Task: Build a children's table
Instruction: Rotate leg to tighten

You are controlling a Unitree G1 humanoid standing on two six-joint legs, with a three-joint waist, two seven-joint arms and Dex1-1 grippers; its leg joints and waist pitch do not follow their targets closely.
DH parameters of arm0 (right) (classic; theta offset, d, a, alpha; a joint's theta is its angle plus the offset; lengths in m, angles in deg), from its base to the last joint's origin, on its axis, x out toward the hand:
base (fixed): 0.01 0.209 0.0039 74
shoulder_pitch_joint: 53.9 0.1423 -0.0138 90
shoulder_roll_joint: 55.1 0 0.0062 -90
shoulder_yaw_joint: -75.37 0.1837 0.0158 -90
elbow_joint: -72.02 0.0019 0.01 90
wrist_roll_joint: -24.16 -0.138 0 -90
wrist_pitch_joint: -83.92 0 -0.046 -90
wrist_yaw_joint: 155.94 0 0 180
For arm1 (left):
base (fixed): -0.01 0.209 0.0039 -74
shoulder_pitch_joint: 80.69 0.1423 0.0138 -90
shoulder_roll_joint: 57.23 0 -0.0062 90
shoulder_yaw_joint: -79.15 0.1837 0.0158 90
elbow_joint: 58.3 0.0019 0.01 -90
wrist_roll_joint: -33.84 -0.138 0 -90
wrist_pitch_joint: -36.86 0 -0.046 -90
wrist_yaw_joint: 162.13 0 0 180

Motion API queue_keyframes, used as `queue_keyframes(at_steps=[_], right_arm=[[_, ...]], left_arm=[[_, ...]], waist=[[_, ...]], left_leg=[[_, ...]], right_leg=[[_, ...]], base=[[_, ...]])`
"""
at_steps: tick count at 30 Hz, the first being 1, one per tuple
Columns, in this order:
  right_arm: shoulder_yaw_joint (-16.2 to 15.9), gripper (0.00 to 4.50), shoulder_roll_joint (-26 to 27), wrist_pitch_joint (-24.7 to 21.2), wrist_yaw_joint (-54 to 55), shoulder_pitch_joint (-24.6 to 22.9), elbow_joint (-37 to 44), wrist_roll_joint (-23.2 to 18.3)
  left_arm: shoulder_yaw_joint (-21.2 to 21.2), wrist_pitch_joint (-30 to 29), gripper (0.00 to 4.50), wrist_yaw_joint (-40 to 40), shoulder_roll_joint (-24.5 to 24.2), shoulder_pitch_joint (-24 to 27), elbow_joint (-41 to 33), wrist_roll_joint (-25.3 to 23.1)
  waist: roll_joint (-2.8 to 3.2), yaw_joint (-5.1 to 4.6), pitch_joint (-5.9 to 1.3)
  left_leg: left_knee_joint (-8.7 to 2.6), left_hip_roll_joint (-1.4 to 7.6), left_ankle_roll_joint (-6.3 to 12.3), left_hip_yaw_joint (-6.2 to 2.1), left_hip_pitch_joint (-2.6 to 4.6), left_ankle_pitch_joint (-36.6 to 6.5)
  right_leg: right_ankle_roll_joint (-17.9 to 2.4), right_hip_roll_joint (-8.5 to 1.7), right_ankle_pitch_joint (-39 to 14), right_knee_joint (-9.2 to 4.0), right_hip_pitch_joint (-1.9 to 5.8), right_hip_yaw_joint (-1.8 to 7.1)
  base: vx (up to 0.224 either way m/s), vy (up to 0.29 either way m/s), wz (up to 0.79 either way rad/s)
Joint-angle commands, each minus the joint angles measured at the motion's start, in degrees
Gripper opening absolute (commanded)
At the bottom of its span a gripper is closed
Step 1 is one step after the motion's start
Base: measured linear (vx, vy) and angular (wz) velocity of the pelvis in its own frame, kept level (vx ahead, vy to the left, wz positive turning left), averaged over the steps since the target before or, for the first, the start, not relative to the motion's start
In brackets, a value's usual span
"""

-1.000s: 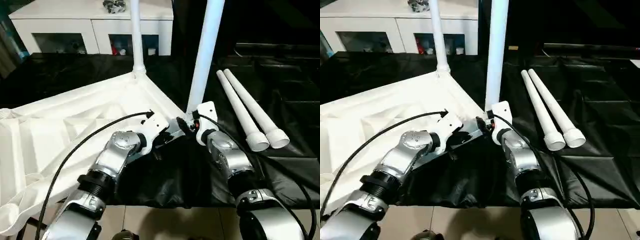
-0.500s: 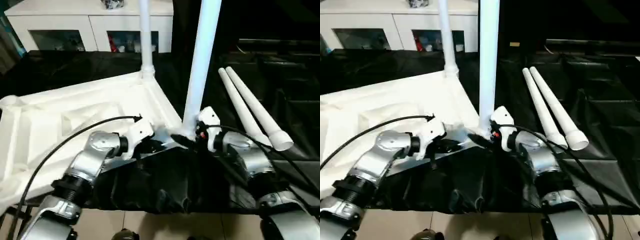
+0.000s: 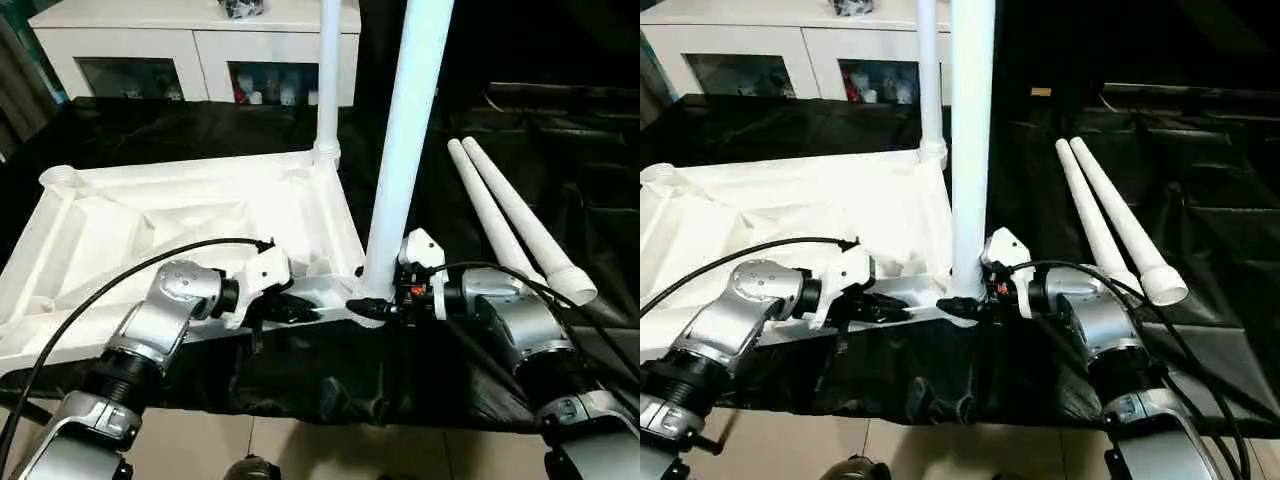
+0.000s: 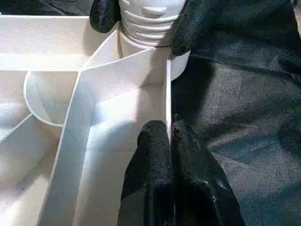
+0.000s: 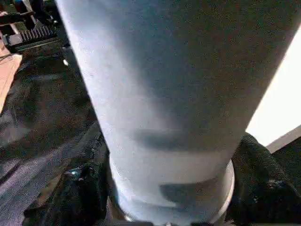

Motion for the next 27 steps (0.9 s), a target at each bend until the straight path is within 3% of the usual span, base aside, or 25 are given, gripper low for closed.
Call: queue_keyframes(at_steps=[1,3,4,8,12,15,17,18,19,24,25,27], right_arm=[[-1.41,2.84,2.76,-0.43,2.33,-0.83,0.68,-0.82],[-1.33,2.81,2.86,-0.41,2.65,-0.82,0.59,-0.77],[0.27,2.78,4.77,-1.03,8.85,-0.40,-1.44,0.14],[3.72,2.77,10.85,-1.92,29.88,1.70,-8.16,3.88],[5.50,2.75,14.81,-2.04,40.52,2.57,-10.10,4.69],[7.02,2.75,18.15,-1.39,48.57,3.34,-11.25,5.23],[7.26,2.75,19.18,-0.49,50.54,3.61,-11.52,5.63],[7.44,3.31,19.68,-0.08,50.86,3.78,-11.69,5.57],[7.99,3.45,19.92,0.17,50.03,3.81,-11.57,4.85],[6.32,3.89,17.23,1.59,46.81,3.15,-10.43,5.79],[5.93,3.93,16.44,2.03,45.76,2.93,-10.08,6.06],[5.54,3.93,15.40,2.59,44.12,2.70,-9.75,6.17]], left_arm=[[-0.48,0.15,0.00,-4.39,2.63,-1.35,-0.17,0.40],[-0.51,0.12,0.00,-4.63,2.72,-1.39,-0.09,0.33],[-0.88,-0.66,0.00,-8.79,4.31,-2.21,1.33,-1.02],[-1.66,-3.60,0.00,-22.36,10.72,-5.46,5.92,-4.48],[-1.42,-4.18,0.00,-27.25,14.13,-6.60,7.39,-5.55],[-0.86,-4.37,0.00,-30.01,17.04,-7.14,8.03,-6.19],[-0.59,-4.21,0.00,-30.48,18.01,-7.23,8.15,-6.39],[-0.31,-3.94,0.00,-30.37,18.40,-7.24,8.17,-6.56],[0.26,-3.47,0.00,-29.38,18.51,-6.98,7.64,-6.65],[2.26,-0.37,0.00,-22.61,15.89,-4.69,4.17,-5.79],[2.50,-0.07,0.00,-21.31,15.30,-4.21,3.47,-5.48],[2.72,0.47,0.00,-19.72,14.48,-3.55,2.62,-5.30]], waist=[[-0.09,0.10,-4.44],[-0.15,0.04,-4.38],[0.04,-0.16,-4.25],[-0.13,-1.05,-3.73],[-0.02,-1.41,-3.58],[0.66,-1.74,-3.66],[0.32,-1.89,-3.76],[0.44,-1.88,-3.76],[0.32,-1.93,-3.77],[0.44,-1.85,-4.03],[0.16,-1.87,-4.12],[0.32,-1.76,-4.26]], left_leg=[[-3.98,2.82,1.31,-1.32,1.14,-14.70],[-4.01,2.74,1.01,-1.37,1.09,-15.01],[-4.10,2.78,0.68,-1.36,1.11,-15.75],[-4.31,2.31,-2.19,-1.80,1.96,-20.77],[-4.39,2.20,-1.78,-1.96,2.17,-22.60],[-4.52,2.21,-2.21,-2.09,2.13,-23.31],[-4.53,2.11,-1.97,-2.15,2.17,-24.46],[-4.55,2.10,-1.75,-2.17,2.12,-24.43],[-4.60,2.07,-1.38,-2.12,1.94,-24.17],[-4.68,2.21,-0.75,-2.02,1.44,-21.77],[-4.62,2.23,-0.40,-1.88,1.27,-20.53],[-4.44,2.32,0.12,-1.69,1.17,-18.52]], right_leg=[[-12.96,-3.84,-13.37,-3.58,2.60,3.06],[-12.95,-3.87,-13.89,-3.68,2.65,3.02],[-12.63,-3.83,-15.10,-3.80,2.48,3.08],[-9.73,-4.06,-26.09,-5.17,2.18,2.77],[-6.92,-4.09,-30.07,-6.16,1.78,2.63],[-6.63,-4.01,-29.33,-6.20,1.58,2.66],[-6.32,-3.93,-29.21,-6.30,1.71,2.46],[-6.32,-3.99,-29.00,-6.29,1.71,2.50],[-6.30,-3.95,-28.61,-6.29,1.76,2.54],[-7.59,-3.97,-23.88,-5.61,2.10,2.80],[-8.09,-3.96,-22.11,-5.44,2.24,2.86],[-9.21,-3.98,-18.92,-4.95,2.32,3.06]], base=[[0.000,0.000,0.00],[0.000,0.000,0.00],[0.000,0.000,0.00],[0.000,0.000,0.00],[0.000,0.000,0.00],[0.000,0.000,0.00],[0.000,0.000,0.00],[0.000,0.000,0.00],[0.000,0.000,0.00],[0.000,0.000,0.00],[0.000,0.000,0.00],[0.000,0.000,0.00]])
